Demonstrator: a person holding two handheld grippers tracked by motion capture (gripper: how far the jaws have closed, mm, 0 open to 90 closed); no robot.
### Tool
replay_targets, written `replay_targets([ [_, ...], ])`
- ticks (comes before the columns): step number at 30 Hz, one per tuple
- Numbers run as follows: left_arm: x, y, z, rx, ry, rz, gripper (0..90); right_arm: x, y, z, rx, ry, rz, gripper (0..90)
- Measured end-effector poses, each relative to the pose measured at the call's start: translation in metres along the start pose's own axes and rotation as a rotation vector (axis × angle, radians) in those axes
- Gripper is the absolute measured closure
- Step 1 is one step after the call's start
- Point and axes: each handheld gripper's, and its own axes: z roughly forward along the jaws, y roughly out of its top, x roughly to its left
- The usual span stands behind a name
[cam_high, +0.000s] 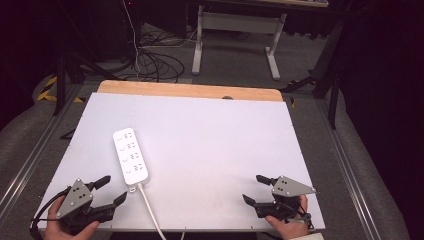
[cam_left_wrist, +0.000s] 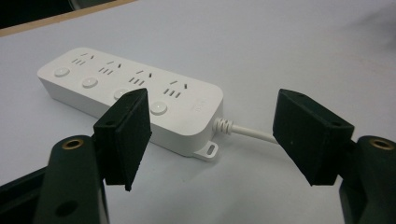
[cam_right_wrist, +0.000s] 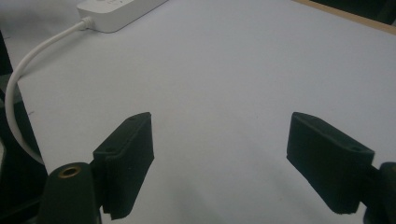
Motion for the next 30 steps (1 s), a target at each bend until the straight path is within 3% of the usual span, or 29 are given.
replay_targets([
  [14,-0.0015,0.0012,-0.0027,0.004,-0.006,0.053,30.9,0.0003,0.0001,0.0025,0.006,0.012,-0.007,24.0],
  [23,-0.0010,0.0032,-0.0042,-0.005,-0.016,-0.008,31.9,0.0000,-0.0006,0.0045,0.017,0.019,-0.005,24.5],
  [30,-0.0018,0.0043,-0.0050,0.001,-0.014,0.008,34.8,-0.0001,-0.0006,0.0048,0.018,0.020,-0.004,24.7],
])
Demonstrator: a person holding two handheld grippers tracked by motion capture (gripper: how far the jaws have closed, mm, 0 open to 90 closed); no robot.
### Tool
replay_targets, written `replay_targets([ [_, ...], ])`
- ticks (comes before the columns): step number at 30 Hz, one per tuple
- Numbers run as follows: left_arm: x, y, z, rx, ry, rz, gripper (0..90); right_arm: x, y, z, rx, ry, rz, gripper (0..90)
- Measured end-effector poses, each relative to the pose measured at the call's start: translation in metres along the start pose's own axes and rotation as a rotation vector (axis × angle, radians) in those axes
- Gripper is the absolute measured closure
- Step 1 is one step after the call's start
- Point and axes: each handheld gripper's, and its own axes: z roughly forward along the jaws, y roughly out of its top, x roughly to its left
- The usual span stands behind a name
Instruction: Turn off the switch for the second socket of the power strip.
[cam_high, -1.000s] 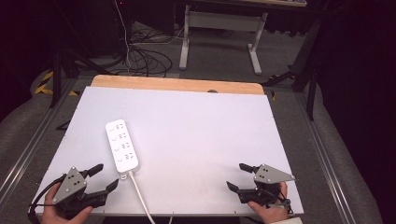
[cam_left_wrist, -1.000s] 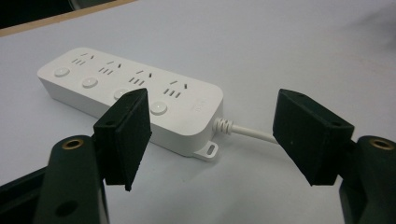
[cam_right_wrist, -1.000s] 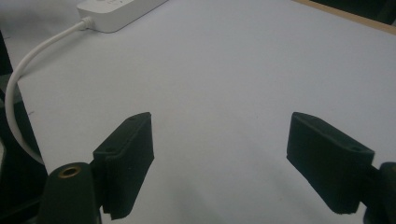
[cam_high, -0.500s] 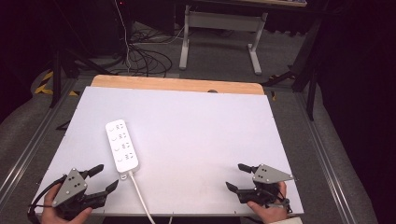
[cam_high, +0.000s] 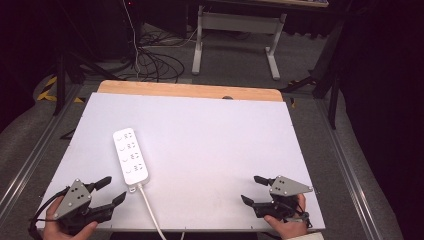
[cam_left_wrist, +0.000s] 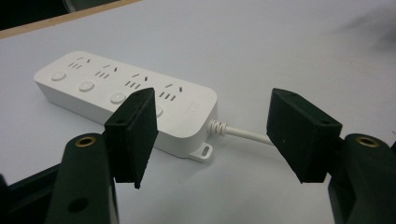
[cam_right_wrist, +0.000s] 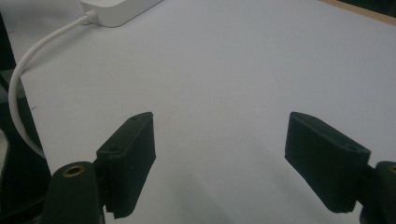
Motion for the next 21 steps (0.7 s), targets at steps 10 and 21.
replay_targets([
  [10,0.002,0.011,-0.002,0.010,-0.004,-0.033,37.8,0.001,0.000,0.000,0.003,0.001,-0.001,24.8],
  [21,0.012,0.028,-0.002,0.037,0.001,-0.054,40.0,0.001,0.000,0.002,0.008,0.005,0.000,24.8],
])
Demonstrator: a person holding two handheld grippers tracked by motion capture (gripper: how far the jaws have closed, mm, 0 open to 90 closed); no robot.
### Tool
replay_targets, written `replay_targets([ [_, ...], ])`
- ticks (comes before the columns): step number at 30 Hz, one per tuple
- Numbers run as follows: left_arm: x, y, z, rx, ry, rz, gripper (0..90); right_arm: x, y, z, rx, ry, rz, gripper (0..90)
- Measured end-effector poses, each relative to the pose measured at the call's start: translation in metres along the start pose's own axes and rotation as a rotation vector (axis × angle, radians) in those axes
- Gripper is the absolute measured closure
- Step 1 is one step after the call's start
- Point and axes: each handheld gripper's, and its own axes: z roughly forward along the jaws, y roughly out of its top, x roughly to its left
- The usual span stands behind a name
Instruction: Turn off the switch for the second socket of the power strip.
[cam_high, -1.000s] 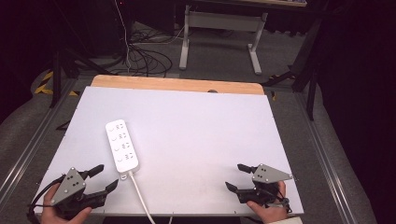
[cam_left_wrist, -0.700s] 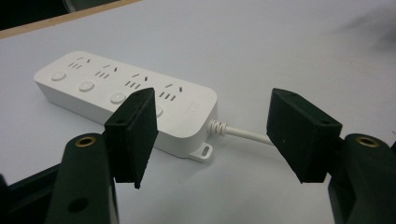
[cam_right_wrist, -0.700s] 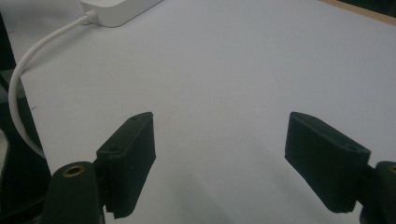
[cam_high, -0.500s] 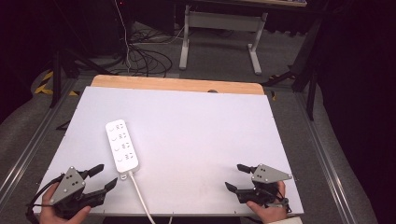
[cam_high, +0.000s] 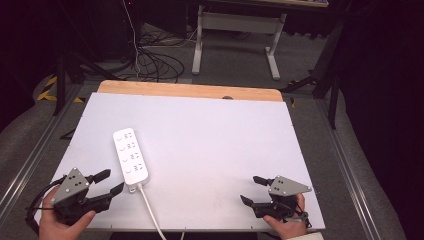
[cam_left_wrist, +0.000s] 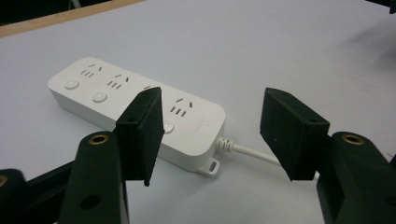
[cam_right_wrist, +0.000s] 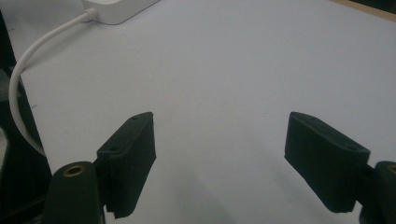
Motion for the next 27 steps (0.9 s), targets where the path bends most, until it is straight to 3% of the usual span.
replay_targets([
  [27,0.016,0.036,0.012,0.014,0.010,-0.022,40.0,0.000,-0.001,0.000,0.003,0.006,-0.001,24.8],
])
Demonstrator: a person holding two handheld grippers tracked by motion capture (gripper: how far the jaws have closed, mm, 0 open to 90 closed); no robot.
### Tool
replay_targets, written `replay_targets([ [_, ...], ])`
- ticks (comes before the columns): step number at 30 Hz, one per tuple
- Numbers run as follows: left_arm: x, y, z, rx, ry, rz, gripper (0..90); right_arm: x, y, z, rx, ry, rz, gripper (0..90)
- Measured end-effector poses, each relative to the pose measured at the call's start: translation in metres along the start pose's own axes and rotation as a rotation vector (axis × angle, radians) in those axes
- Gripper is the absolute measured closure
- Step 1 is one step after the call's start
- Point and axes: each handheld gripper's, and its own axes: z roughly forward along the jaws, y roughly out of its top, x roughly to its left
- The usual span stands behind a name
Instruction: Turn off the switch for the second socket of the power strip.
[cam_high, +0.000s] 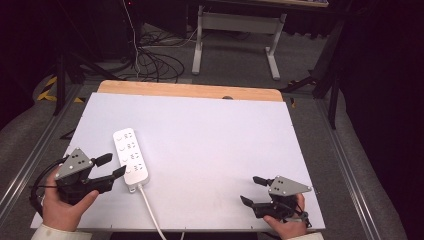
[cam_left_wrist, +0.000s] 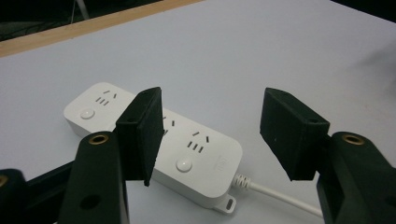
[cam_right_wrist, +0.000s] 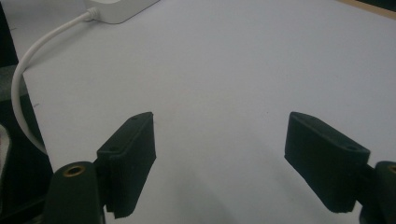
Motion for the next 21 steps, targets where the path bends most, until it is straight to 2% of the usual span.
replay_targets([
  [4,0.003,0.004,0.004,0.002,0.001,0.009,40.0,0.000,0.000,0.000,0.001,0.002,0.001,24.8],
  [12,0.008,0.013,0.016,0.012,0.011,0.001,41.5,0.000,0.000,0.001,0.004,0.004,0.000,24.8],
  [15,0.013,0.013,0.024,0.030,0.023,-0.010,41.8,0.000,0.000,0.000,0.002,0.004,0.000,24.8],
  [21,0.016,0.014,0.029,0.042,0.030,-0.009,44.8,0.000,0.000,0.001,0.001,0.008,0.002,24.8],
])
